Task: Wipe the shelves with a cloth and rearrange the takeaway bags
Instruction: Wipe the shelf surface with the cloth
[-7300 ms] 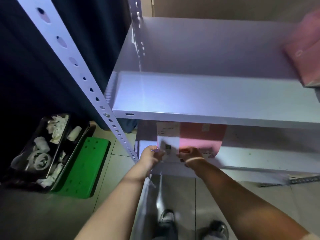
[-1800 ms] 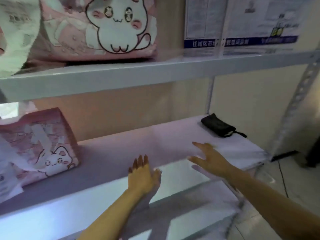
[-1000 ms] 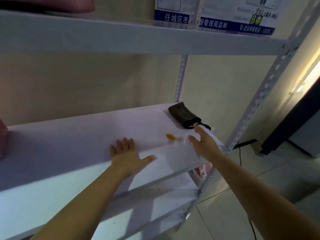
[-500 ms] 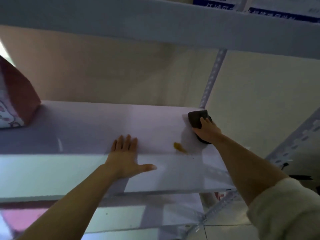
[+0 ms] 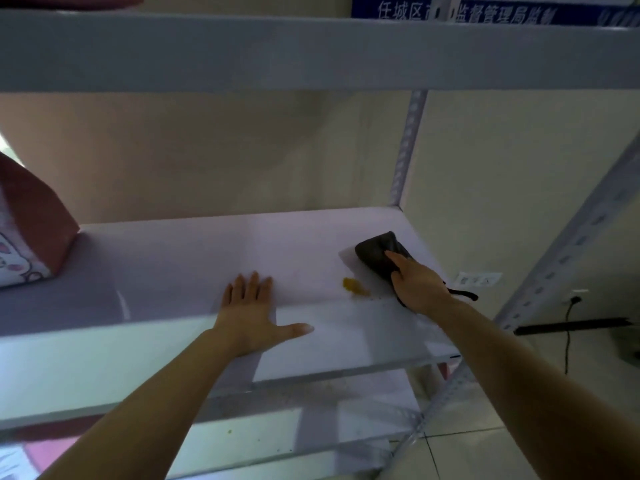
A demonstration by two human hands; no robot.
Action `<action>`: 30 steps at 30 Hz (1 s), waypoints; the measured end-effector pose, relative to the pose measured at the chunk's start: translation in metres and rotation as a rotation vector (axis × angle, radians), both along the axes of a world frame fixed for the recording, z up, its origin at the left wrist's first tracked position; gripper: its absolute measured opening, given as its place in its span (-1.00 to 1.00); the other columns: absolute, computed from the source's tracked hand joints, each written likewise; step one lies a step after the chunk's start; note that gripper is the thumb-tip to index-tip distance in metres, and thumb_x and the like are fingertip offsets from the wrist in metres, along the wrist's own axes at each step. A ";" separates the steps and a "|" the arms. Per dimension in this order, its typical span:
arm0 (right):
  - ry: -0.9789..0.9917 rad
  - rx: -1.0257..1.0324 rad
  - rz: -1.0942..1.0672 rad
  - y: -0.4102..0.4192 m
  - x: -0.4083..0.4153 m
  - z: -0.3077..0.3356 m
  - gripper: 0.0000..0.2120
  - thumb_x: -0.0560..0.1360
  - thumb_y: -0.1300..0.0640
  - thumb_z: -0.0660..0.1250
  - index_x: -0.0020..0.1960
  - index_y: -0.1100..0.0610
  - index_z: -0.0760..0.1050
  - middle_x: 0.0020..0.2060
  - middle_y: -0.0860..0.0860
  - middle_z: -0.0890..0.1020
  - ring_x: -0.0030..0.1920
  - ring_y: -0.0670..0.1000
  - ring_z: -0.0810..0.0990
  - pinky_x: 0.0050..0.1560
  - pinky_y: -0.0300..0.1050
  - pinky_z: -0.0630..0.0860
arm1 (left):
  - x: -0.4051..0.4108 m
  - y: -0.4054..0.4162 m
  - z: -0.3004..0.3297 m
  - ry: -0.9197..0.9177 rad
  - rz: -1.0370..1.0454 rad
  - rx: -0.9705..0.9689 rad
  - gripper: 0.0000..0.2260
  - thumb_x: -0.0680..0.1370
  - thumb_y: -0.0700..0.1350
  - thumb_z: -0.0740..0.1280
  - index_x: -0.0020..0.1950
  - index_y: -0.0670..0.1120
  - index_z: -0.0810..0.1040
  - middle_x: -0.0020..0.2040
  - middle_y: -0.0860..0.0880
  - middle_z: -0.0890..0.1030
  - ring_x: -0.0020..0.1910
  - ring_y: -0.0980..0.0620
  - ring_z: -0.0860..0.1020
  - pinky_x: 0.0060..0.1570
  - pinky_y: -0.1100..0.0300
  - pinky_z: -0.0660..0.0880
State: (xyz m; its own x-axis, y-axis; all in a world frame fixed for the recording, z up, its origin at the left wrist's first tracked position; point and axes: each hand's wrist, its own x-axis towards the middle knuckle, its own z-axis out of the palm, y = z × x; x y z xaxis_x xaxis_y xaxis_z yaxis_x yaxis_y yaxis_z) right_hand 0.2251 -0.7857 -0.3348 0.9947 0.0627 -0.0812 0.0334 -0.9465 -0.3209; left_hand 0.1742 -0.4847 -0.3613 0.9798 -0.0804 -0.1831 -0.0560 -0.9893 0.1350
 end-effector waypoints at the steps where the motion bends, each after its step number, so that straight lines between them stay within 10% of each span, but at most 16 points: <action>1: -0.011 -0.001 -0.008 0.004 -0.014 -0.001 -0.53 0.63 0.09 0.02 0.54 -0.02 0.08 0.42 0.18 0.34 0.29 0.25 0.43 0.30 0.07 0.36 | 0.000 0.000 0.000 0.003 -0.004 -0.001 0.19 0.15 0.68 -0.06 0.57 -0.02 -0.20 0.57 -0.11 -0.22 0.53 -0.20 -0.23 0.49 -0.11 -0.19; 6: -0.077 -0.123 -0.053 0.045 -0.075 -0.002 -0.52 0.64 -0.09 -0.06 0.54 -0.03 0.05 0.46 0.07 0.31 0.37 0.15 0.36 0.28 0.08 0.33 | -0.002 0.003 0.002 0.006 -0.030 -0.008 0.18 0.15 0.68 -0.10 0.57 -0.02 -0.19 0.57 -0.11 -0.22 0.53 -0.19 -0.23 0.49 -0.11 -0.19; 11: 0.005 -0.114 0.074 0.065 -0.089 0.000 -0.07 0.25 -0.51 -0.50 0.50 -0.23 0.07 0.52 0.03 0.13 0.47 0.22 0.11 0.38 0.24 0.15 | -0.005 0.021 0.006 -0.021 -0.134 0.006 0.07 0.23 0.65 -0.17 0.58 0.04 -0.16 0.59 -0.04 -0.16 0.55 -0.11 -0.16 0.51 -0.04 -0.12; 20: 0.028 -0.104 -0.072 0.090 -0.038 -0.013 -0.39 0.51 -0.36 -0.02 0.51 -0.27 -0.08 0.55 0.02 -0.16 0.52 0.21 -0.22 0.45 0.33 -0.12 | -0.004 0.044 -0.005 -0.183 -0.205 -0.092 0.00 0.30 0.59 -0.25 0.57 0.01 0.07 0.58 0.03 0.05 0.55 -0.01 0.00 0.50 0.06 0.01; 30: -0.008 -0.055 -0.131 0.088 -0.064 -0.023 -0.29 0.41 -0.29 -0.08 0.53 -0.20 -0.10 0.55 0.01 -0.18 0.53 0.15 -0.23 0.49 0.16 -0.07 | 0.013 0.047 -0.018 -0.317 0.047 -0.150 -0.06 0.31 0.43 -0.26 0.51 -0.07 0.23 0.53 -0.06 0.24 0.52 -0.06 0.12 0.48 -0.03 -0.07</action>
State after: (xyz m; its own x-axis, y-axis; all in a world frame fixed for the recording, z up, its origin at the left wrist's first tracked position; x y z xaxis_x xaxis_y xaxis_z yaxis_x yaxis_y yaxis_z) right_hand 0.1614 -0.6974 -0.3578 0.9947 -0.0726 -0.0734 -0.0898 -0.9591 -0.2685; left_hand 0.1870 -0.4377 -0.3795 0.9892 -0.0371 0.1417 -0.0737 -0.9621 0.2624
